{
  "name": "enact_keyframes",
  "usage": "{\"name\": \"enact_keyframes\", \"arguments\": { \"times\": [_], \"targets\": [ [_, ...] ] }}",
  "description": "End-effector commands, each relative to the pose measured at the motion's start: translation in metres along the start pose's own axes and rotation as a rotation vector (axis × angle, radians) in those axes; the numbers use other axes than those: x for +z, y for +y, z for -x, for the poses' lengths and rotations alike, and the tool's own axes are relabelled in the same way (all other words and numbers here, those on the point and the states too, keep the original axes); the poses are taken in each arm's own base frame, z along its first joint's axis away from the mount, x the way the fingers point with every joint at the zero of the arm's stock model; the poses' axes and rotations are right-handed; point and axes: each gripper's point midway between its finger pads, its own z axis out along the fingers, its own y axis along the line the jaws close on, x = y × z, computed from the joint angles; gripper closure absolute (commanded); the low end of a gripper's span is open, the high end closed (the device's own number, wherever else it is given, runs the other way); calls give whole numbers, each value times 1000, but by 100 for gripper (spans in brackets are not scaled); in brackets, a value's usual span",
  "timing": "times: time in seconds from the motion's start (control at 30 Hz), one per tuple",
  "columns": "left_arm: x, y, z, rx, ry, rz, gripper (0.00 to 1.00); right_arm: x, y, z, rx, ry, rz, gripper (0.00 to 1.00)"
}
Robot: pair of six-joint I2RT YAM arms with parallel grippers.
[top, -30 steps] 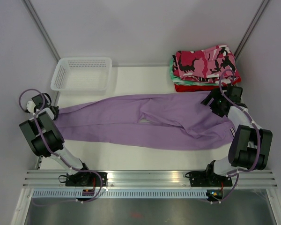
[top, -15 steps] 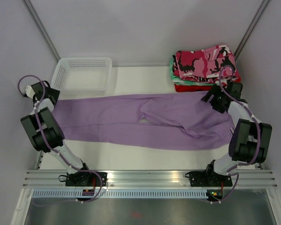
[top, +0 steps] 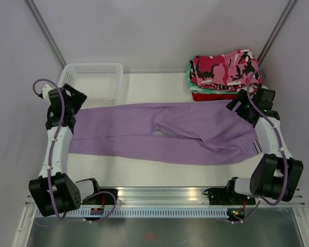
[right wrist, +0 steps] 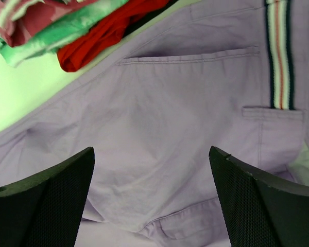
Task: Fold and stack the trousers
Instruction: Flatten the trousers out
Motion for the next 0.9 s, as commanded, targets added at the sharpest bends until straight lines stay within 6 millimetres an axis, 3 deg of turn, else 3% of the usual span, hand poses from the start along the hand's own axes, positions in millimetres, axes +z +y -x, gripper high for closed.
{"name": "enact_keyframes", "arguments": {
  "times": [0.0, 0.03, 0.07, 0.13, 0.2, 0.23, 0.43, 0.57, 0.67, 0.77, 0.8, 0.87],
  "targets": [
    [-29, 32, -103, 99, 288, 70, 6, -26, -13, -13, 79, -29, -63, 2],
    [-39, 48, -131, 111, 351, 102, 6, -39, -10, -12, 124, -76, -55, 2],
    [-51, 49, -137, 100, 354, 90, 7, -40, -18, -29, 151, -66, -72, 2],
    [-69, 65, -173, 92, 430, 127, 9, -56, -19, -37, 195, -108, -62, 2],
    [-84, 73, -187, 75, 459, 140, 9, -57, -21, -62, 250, -69, -49, 2],
    [-91, 90, -200, 84, 495, 186, 10, -59, -19, -75, 253, -42, -20, 2],
    [-109, 149, -229, -7, 526, 430, 13, -51, -31, -120, 299, 128, -70, 2],
    [-99, 150, -240, -41, 528, 418, 16, -56, -41, -131, 293, 161, -124, 2],
    [-91, 154, -246, -34, 532, 432, 26, -60, -60, -134, 263, 169, -227, 2],
    [-85, 156, -249, -18, 524, 434, 39, -60, -60, -132, 257, 170, -231, 2],
    [-81, 155, -249, -20, 515, 424, 47, -60, -59, -133, 258, 173, -225, 2],
    [-78, 156, -246, -9, 495, 428, 49, -62, -60, -134, 258, 176, -235, 2]
  ]
}}
